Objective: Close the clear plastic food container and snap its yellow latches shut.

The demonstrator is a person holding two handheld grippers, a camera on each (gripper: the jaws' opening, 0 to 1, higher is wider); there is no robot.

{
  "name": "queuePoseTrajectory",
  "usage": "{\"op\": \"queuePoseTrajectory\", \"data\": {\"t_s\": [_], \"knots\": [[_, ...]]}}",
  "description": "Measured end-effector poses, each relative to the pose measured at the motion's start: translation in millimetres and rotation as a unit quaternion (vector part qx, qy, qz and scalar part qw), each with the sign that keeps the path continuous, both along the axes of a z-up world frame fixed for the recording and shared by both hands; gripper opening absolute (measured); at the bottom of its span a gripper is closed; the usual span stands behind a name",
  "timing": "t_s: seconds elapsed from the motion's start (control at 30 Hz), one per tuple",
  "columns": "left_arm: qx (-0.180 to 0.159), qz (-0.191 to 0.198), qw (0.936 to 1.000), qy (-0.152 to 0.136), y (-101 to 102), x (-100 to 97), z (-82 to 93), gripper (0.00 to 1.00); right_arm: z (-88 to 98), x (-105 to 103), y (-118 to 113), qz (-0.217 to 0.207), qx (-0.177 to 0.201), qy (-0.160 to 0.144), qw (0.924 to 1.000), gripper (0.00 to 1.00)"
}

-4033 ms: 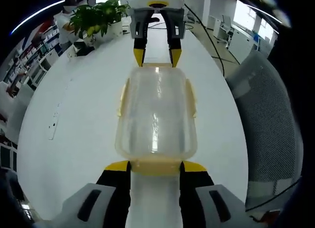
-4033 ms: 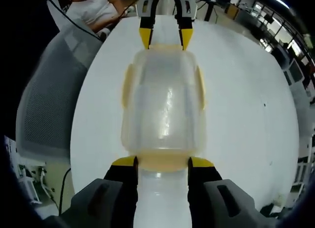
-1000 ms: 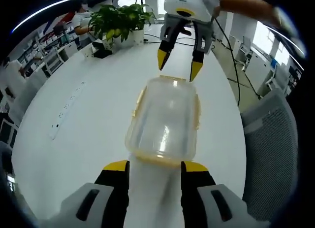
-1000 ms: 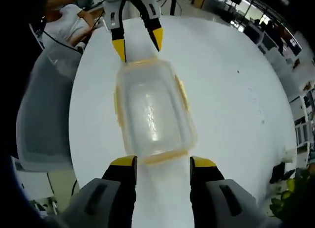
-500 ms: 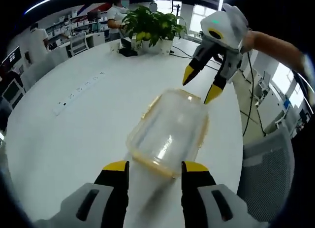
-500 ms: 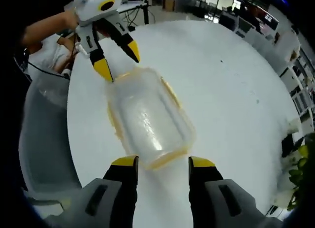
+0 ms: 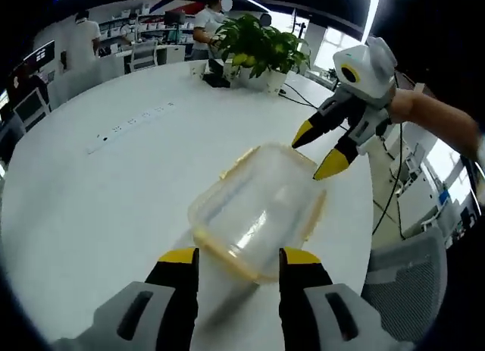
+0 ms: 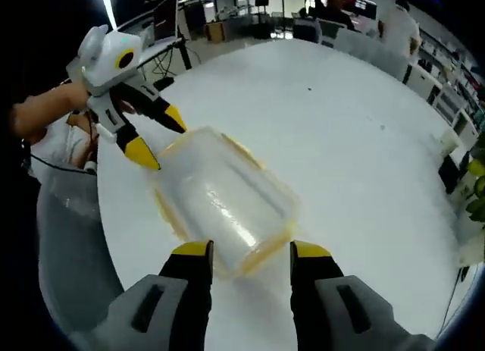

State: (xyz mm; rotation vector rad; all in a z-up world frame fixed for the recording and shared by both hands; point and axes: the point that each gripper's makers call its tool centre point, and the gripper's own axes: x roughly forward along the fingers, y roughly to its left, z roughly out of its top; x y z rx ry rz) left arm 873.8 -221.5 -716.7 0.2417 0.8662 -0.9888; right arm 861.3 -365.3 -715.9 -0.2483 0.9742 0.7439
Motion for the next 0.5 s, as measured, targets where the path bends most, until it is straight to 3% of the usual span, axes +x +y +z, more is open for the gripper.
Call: {"op": "queuePoseTrajectory", "data": {"t_s": [0.37, 0.5], "knots": [[-0.019, 0.04, 0.9978, 0.049, -2.4, -5.8, -7.1, 0.38, -4.3, -2.8, 4.3, -0.056, 0.028, 0.029, 0.9976, 0.37], [-0.022, 0.05, 0.9972, 0.052, -3.5, -6.5, -7.6, 0.39, -9.1, -3.2, 7.3, -0.096, 0.064, 0.049, 0.9921, 0.4]]}}
